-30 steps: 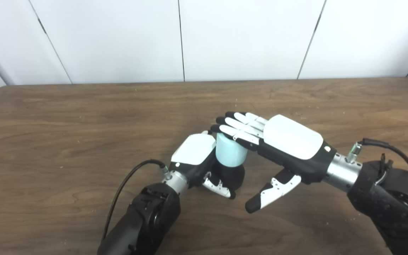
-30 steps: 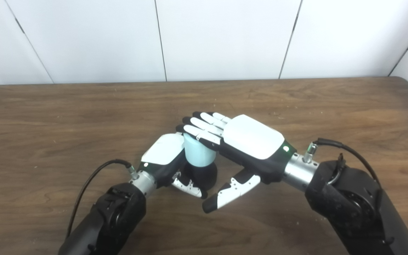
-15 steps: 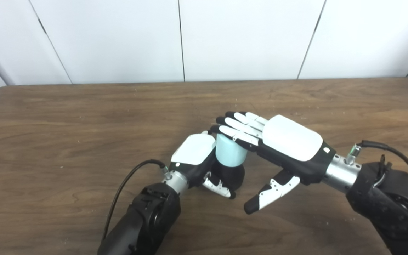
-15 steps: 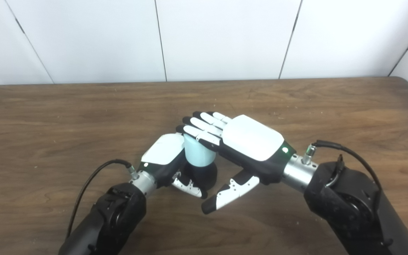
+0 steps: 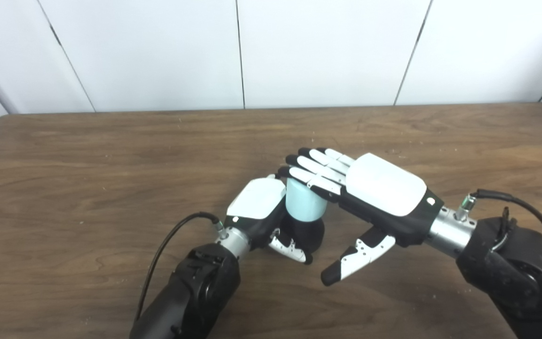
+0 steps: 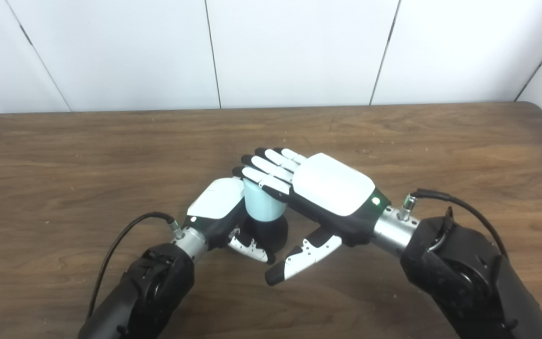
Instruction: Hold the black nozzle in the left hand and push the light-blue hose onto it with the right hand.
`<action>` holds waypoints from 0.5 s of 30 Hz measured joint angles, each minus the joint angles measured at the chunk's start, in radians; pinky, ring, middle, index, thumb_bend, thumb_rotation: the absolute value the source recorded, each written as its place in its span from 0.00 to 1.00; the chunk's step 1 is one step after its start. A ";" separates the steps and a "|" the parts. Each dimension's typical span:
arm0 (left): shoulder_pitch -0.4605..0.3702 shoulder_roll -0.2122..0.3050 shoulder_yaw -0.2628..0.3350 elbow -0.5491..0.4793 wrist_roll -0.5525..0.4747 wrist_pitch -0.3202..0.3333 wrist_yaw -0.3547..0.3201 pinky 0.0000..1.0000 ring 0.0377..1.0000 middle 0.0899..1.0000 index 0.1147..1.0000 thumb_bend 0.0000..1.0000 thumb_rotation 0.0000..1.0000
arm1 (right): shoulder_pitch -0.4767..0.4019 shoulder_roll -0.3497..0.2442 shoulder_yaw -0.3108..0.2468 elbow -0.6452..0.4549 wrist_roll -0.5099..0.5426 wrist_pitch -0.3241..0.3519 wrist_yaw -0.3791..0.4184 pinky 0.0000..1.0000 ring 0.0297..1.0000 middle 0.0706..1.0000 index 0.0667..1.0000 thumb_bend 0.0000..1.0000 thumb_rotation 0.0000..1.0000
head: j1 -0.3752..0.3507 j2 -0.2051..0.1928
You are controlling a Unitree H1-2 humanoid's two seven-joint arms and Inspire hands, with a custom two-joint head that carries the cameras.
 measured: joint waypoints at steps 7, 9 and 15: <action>-0.001 -0.001 0.000 0.000 0.000 0.003 0.000 1.00 0.73 0.51 0.37 0.51 0.00 | 0.003 0.000 0.005 0.008 0.004 -0.004 -0.019 1.00 0.99 1.00 0.99 0.69 1.00 | 0.000 -0.002; -0.001 0.000 0.000 0.000 0.000 0.004 0.000 1.00 0.73 0.51 0.37 0.51 0.00 | 0.003 0.000 0.008 0.013 0.005 -0.007 -0.028 1.00 0.99 1.00 0.99 0.69 1.00 | 0.002 -0.005; 0.000 0.000 0.000 0.000 0.000 0.004 0.000 1.00 0.74 0.51 0.37 0.51 0.00 | 0.012 0.000 0.015 0.015 0.004 -0.011 -0.048 1.00 0.99 1.00 0.99 0.68 1.00 | -0.002 -0.006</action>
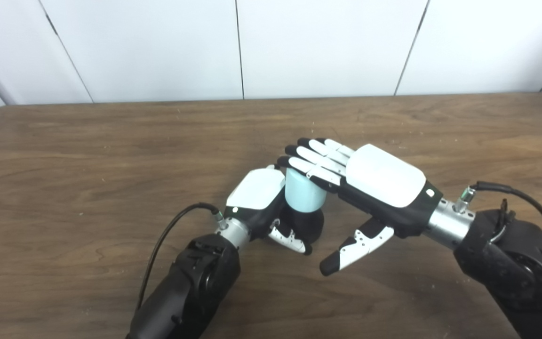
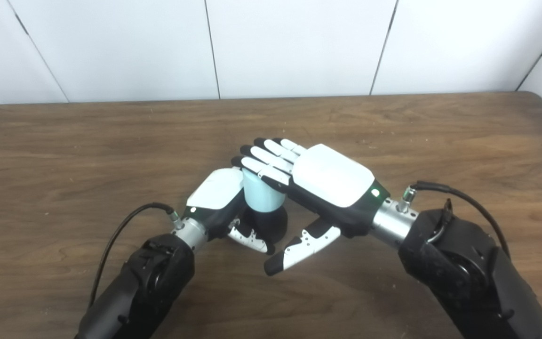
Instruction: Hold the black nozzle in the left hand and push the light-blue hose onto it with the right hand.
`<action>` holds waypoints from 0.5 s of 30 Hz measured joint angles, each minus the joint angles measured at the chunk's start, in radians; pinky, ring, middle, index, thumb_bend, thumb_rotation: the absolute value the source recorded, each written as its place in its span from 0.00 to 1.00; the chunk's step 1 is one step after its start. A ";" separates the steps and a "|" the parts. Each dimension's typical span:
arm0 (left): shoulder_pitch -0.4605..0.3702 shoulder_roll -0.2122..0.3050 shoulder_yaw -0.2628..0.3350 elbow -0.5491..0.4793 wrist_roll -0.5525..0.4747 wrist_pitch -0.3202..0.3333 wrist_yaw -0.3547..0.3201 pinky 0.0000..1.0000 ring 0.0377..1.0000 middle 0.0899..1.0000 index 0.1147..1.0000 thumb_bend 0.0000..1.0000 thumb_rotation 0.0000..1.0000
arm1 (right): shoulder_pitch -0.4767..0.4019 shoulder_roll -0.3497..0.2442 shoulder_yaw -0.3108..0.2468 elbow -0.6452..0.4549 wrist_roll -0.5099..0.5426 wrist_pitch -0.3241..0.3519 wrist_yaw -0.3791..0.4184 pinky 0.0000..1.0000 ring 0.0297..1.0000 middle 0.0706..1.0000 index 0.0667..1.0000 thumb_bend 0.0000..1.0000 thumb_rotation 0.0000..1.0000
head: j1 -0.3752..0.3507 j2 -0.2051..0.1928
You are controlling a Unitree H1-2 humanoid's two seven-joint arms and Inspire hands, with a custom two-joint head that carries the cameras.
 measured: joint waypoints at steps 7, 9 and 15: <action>0.001 0.002 0.000 0.000 -0.001 0.000 0.002 1.00 0.71 0.51 0.37 0.51 0.00 | 0.012 -0.002 0.006 0.017 -0.002 0.001 -0.022 1.00 0.99 1.00 0.99 0.68 1.00 | 0.000 0.002; 0.001 0.003 0.000 0.000 -0.001 0.000 0.002 1.00 0.71 0.51 0.37 0.51 0.00 | 0.012 -0.002 0.007 0.018 -0.002 0.001 -0.023 1.00 0.99 1.00 0.99 0.68 1.00 | -0.006 0.000; 0.001 0.003 0.000 0.000 -0.002 0.000 0.002 1.00 0.71 0.51 0.37 0.51 0.00 | 0.011 -0.002 0.009 0.019 -0.002 0.002 -0.024 1.00 0.99 1.00 0.99 0.68 1.00 | -0.006 -0.002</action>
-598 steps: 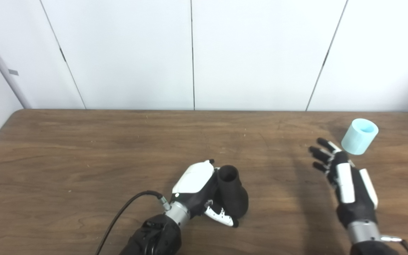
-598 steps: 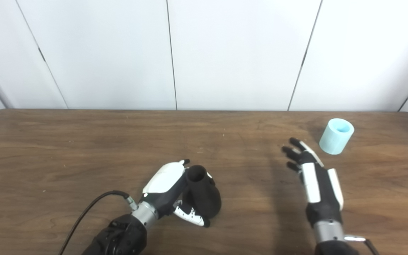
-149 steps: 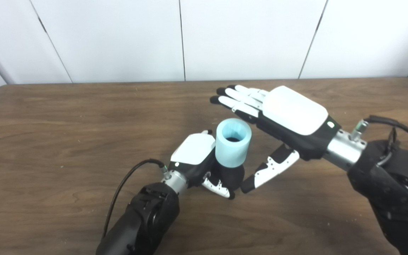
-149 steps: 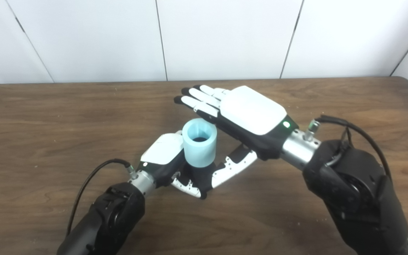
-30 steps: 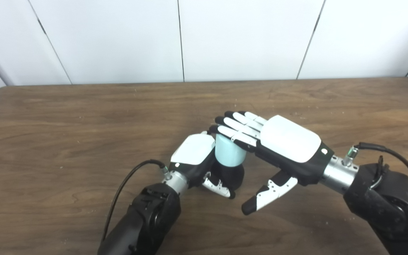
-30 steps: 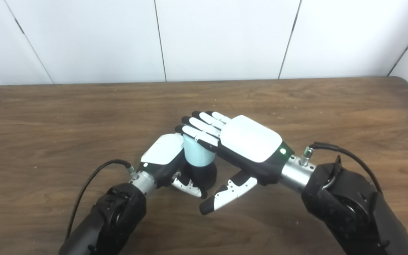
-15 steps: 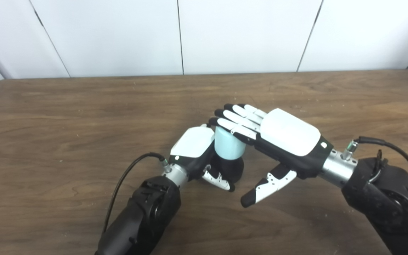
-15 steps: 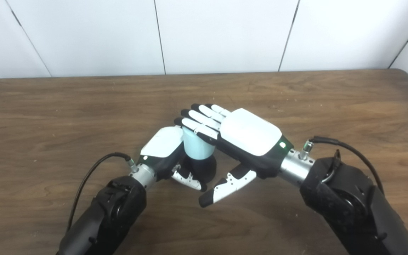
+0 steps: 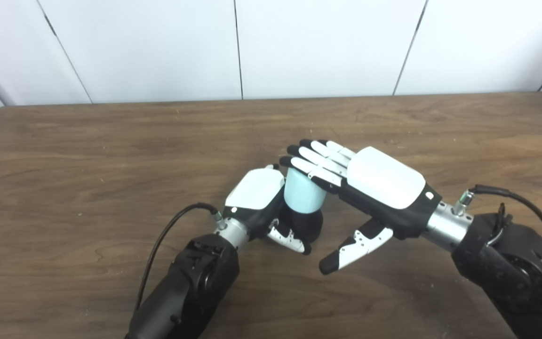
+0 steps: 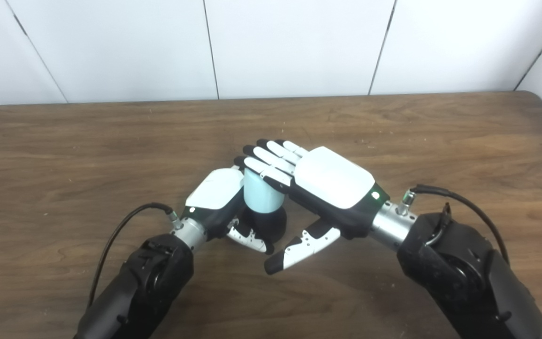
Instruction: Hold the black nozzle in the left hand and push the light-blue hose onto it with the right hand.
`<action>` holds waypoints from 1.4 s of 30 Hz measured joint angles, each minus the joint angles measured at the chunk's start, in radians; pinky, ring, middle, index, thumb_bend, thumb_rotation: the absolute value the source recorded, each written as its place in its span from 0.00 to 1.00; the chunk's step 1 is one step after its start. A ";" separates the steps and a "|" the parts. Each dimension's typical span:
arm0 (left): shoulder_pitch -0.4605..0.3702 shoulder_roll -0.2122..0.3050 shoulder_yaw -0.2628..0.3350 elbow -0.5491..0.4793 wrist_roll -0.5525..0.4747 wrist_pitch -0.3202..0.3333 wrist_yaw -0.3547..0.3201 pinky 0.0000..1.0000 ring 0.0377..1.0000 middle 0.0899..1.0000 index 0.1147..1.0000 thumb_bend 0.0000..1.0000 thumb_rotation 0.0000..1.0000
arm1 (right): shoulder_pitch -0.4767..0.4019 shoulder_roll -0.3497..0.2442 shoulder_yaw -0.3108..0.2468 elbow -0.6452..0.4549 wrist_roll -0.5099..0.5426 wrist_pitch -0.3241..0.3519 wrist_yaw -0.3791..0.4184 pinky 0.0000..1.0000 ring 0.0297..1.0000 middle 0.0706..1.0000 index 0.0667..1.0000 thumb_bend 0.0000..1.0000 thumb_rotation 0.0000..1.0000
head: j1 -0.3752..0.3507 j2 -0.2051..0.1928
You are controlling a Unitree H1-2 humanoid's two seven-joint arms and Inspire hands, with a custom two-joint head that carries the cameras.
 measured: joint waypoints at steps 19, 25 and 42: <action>0.000 0.000 0.001 0.000 -0.003 0.000 0.000 1.00 0.73 0.51 0.37 0.51 0.00 | -0.001 0.000 0.003 -0.005 -0.008 0.007 0.000 1.00 0.99 1.00 0.99 0.68 1.00 | 0.000 0.002; 0.000 0.001 0.002 0.000 -0.010 0.000 0.000 1.00 0.74 0.51 0.37 0.51 0.00 | -0.001 -0.001 0.003 -0.006 -0.004 0.008 0.000 1.00 0.99 1.00 0.99 0.68 1.00 | 0.003 0.003; 0.000 -0.001 0.002 0.002 -0.011 0.000 0.000 1.00 0.75 0.59 0.46 0.58 0.02 | -0.002 -0.010 0.006 -0.006 -0.003 0.007 -0.001 1.00 0.99 1.00 0.99 0.68 1.00 | 0.002 0.002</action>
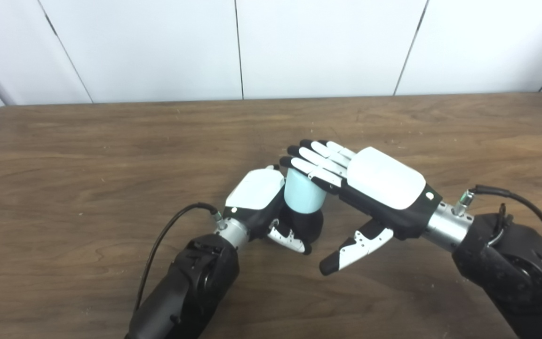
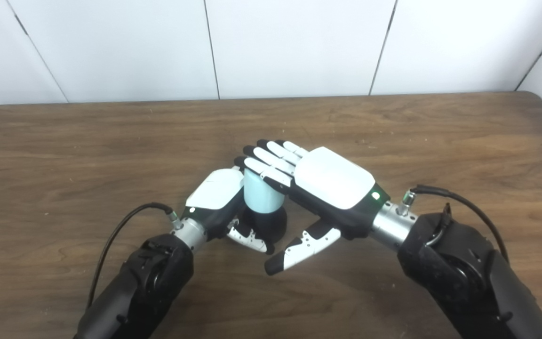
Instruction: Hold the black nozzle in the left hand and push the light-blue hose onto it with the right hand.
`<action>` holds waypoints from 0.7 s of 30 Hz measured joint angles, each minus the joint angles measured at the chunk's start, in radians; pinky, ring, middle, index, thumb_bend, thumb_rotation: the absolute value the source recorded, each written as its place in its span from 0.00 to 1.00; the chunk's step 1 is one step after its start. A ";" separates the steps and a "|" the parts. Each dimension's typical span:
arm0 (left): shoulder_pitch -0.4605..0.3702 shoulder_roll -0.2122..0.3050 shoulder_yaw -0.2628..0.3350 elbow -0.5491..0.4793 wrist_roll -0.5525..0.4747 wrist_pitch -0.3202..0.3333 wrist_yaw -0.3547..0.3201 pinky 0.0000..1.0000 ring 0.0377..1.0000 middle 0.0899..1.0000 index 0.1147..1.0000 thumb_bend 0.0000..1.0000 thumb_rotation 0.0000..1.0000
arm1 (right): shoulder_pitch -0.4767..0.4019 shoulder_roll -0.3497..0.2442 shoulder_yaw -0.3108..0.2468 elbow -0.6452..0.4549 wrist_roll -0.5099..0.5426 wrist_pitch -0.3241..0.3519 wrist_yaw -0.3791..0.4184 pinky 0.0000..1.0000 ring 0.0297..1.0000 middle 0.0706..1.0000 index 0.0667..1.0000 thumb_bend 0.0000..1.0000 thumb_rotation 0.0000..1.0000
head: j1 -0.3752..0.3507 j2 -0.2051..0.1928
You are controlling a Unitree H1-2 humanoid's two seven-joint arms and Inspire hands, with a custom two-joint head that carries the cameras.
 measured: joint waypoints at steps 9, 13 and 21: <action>-0.021 0.011 -0.025 -0.009 0.061 0.016 -0.043 1.00 0.82 0.80 0.77 0.94 0.12 | 0.001 -0.008 0.000 0.001 -0.001 0.001 0.000 1.00 0.99 1.00 0.99 0.68 1.00 | -0.002 -0.002; -0.023 0.010 -0.028 -0.011 0.079 0.020 -0.055 1.00 0.83 0.81 0.79 0.95 0.12 | 0.001 -0.010 0.000 0.001 -0.001 0.001 0.000 1.00 0.99 1.00 0.99 0.68 1.00 | 0.000 0.002; -0.014 -0.009 -0.018 -0.011 0.089 0.039 -0.048 1.00 0.72 0.44 0.42 0.53 0.00 | 0.000 -0.010 0.000 0.001 -0.002 0.002 0.000 1.00 0.99 1.00 0.99 0.68 1.00 | -0.002 0.002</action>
